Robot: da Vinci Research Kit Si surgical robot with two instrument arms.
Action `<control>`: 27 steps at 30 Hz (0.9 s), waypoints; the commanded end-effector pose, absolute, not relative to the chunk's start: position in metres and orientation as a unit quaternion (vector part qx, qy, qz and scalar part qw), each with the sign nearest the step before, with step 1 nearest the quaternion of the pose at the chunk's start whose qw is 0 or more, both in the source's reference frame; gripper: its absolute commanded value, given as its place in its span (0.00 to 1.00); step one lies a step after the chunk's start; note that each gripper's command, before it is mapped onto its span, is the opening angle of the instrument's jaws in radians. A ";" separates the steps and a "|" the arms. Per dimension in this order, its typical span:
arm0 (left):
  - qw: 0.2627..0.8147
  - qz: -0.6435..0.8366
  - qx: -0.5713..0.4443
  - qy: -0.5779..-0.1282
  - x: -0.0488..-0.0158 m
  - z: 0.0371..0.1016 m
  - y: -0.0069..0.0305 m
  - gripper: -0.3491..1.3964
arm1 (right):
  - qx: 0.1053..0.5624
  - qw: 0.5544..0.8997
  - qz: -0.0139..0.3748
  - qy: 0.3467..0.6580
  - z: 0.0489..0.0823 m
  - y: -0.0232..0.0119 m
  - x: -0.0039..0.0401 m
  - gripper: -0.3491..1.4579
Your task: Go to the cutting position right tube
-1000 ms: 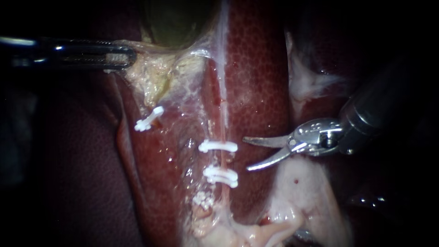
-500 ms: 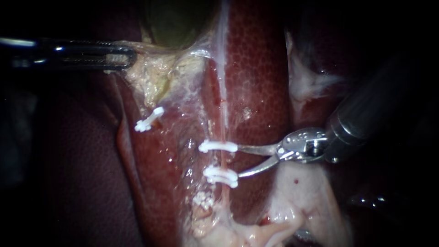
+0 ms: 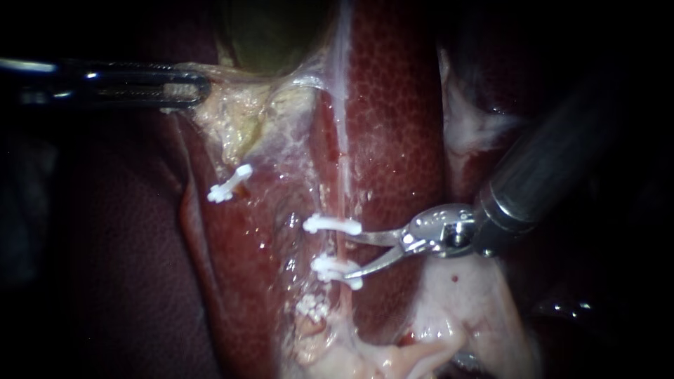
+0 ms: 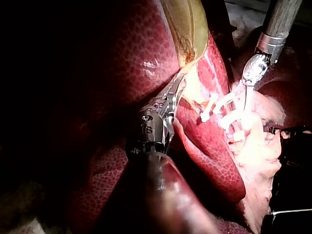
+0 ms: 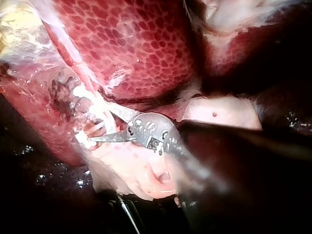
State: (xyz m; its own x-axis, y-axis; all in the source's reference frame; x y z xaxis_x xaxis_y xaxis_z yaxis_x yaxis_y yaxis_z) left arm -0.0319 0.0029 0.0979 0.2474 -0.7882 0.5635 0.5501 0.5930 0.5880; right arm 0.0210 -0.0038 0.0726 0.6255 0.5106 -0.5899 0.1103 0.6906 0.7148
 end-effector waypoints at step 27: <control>0.778 -0.428 0.138 -0.439 -0.0322 0.0981 0.0026 0.00 | 0.434 0.775 0.134 0.440 0.0736 -0.0046 0.0248 0.74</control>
State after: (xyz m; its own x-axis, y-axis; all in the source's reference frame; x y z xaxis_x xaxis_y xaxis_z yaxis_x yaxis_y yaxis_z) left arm -0.0322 0.0026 0.0981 0.2479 -0.7877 0.5640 0.5456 0.5946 0.5906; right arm 0.0249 -0.0046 0.0736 0.5738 0.5920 -0.5660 0.1777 0.5846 0.7916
